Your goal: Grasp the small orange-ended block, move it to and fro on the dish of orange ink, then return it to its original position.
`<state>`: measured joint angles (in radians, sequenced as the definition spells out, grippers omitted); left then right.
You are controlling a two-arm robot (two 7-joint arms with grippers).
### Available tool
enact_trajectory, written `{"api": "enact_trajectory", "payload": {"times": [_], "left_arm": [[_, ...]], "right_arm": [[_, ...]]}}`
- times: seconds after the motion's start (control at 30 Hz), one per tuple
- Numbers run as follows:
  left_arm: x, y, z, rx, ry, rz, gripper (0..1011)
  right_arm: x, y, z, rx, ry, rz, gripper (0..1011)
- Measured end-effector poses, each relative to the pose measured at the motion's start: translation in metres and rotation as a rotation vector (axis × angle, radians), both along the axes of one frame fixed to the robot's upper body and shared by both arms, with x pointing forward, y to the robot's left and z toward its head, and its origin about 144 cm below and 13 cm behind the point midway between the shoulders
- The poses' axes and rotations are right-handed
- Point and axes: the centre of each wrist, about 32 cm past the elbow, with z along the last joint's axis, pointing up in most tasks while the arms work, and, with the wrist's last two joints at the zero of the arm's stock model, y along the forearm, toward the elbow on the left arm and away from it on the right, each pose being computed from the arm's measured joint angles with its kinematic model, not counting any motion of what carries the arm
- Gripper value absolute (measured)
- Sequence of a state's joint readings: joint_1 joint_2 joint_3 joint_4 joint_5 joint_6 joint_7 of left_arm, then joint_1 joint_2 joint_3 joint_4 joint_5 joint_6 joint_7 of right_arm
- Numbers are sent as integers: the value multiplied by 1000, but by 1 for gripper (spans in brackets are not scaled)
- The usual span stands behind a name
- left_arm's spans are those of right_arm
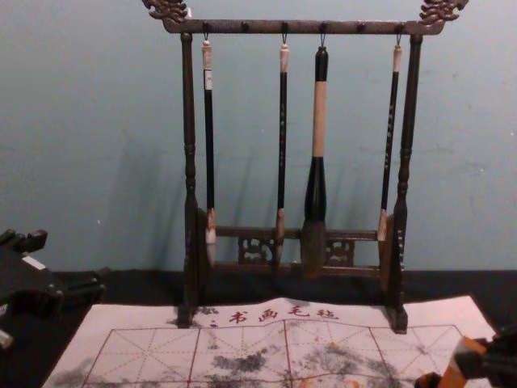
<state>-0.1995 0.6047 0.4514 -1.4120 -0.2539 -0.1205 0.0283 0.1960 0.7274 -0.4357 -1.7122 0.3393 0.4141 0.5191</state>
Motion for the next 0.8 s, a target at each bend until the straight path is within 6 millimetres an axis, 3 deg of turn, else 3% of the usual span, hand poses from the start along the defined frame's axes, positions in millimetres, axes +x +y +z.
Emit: {"api": "enact_trajectory", "payload": {"times": [0.8], "left_arm": [[0,0,0,0,0,0,1001]], "right_arm": [[10,6,-9,-24,32,1,104]]}}
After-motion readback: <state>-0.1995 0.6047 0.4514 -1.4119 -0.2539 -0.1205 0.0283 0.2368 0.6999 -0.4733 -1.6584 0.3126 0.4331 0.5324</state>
